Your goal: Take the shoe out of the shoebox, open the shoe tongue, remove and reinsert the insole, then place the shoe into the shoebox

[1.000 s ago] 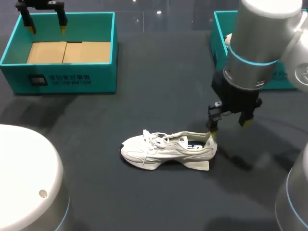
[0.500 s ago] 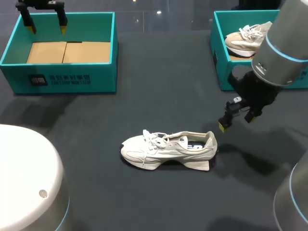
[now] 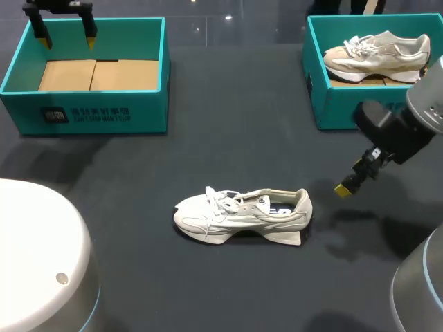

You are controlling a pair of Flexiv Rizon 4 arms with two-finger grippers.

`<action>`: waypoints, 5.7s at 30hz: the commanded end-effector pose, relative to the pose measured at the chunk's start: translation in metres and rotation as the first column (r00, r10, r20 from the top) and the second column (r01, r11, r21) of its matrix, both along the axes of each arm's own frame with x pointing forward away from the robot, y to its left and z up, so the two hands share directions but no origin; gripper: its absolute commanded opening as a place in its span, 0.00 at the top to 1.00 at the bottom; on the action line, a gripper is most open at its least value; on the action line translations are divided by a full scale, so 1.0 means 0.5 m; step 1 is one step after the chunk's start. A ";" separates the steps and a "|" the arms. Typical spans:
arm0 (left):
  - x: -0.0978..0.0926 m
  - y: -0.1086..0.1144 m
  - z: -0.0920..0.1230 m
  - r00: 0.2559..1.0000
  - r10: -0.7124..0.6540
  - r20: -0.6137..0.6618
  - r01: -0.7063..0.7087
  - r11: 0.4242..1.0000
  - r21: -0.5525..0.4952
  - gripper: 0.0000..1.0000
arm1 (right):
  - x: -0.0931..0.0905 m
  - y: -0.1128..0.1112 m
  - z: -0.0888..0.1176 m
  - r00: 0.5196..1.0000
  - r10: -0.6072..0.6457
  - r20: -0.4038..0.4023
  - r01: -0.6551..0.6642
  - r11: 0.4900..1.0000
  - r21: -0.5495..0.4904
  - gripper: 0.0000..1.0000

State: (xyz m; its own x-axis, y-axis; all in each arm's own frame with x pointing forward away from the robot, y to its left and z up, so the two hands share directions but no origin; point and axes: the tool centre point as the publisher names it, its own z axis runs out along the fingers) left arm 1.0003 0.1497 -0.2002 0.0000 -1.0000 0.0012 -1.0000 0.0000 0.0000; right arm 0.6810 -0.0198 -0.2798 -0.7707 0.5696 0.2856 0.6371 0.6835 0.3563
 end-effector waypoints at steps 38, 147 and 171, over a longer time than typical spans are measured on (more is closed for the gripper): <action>0.000 0.000 0.000 1.000 0.000 0.000 0.000 1.000 0.001 0.00 | -0.023 -0.033 -0.085 0.907 0.137 0.399 -0.240 0.945 0.222 0.00; 0.000 0.000 0.000 1.000 0.000 0.000 0.000 1.000 0.001 0.00 | -0.006 0.149 -0.259 0.848 0.070 0.526 -0.375 0.780 0.501 0.00; 0.000 0.000 0.000 1.000 0.000 0.000 0.000 1.000 0.001 0.00 | 0.007 0.198 -0.267 0.847 0.047 0.530 -0.367 0.773 0.518 0.00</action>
